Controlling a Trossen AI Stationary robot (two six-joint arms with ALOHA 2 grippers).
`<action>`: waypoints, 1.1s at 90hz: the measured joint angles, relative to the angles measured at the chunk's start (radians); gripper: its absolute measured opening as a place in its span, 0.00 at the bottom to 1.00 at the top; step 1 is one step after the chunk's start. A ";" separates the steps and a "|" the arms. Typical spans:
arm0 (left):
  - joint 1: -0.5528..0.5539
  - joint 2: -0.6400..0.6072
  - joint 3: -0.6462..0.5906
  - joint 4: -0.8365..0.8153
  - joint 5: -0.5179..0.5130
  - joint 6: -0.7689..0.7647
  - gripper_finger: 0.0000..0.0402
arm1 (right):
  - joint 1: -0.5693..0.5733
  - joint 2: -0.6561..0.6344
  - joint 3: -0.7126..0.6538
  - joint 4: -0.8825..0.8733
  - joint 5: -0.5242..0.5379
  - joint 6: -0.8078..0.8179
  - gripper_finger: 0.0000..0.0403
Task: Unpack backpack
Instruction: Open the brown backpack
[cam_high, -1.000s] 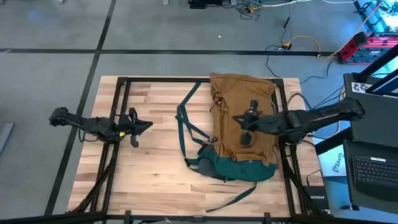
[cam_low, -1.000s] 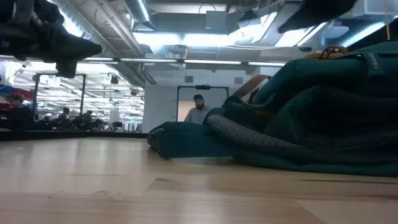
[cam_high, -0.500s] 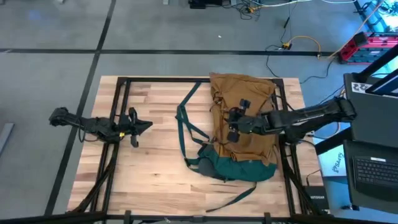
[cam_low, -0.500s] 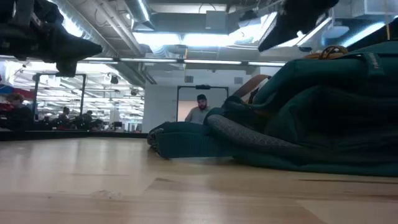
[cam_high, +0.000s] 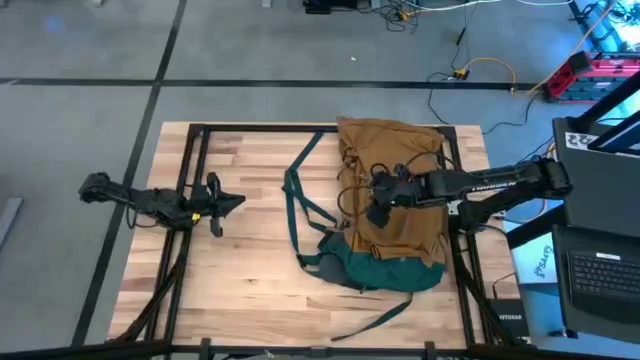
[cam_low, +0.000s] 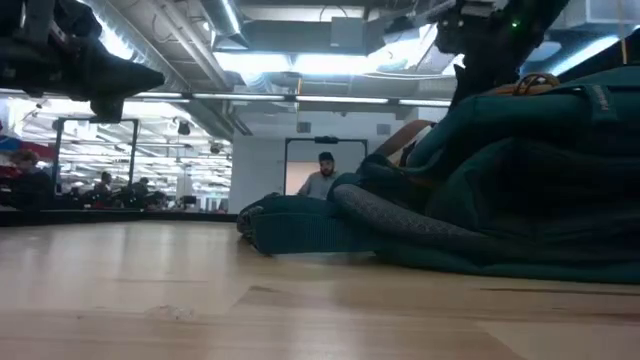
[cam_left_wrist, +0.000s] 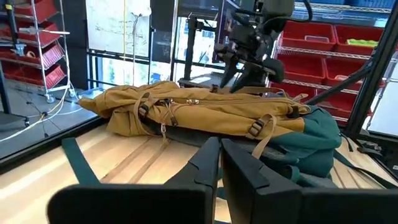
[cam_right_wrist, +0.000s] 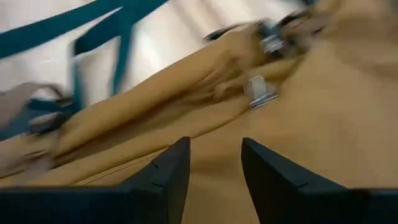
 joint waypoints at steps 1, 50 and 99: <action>0.000 0.000 0.000 0.000 0.000 -0.002 0.01 | 0.000 0.000 0.000 0.001 -0.011 0.002 0.33; 0.000 0.000 0.000 0.000 -0.010 0.002 0.01 | 0.000 0.069 0.000 0.036 -0.189 0.056 0.62; 0.000 0.000 0.000 0.000 -0.015 0.007 0.01 | 0.001 0.326 0.003 0.143 -0.242 0.013 0.18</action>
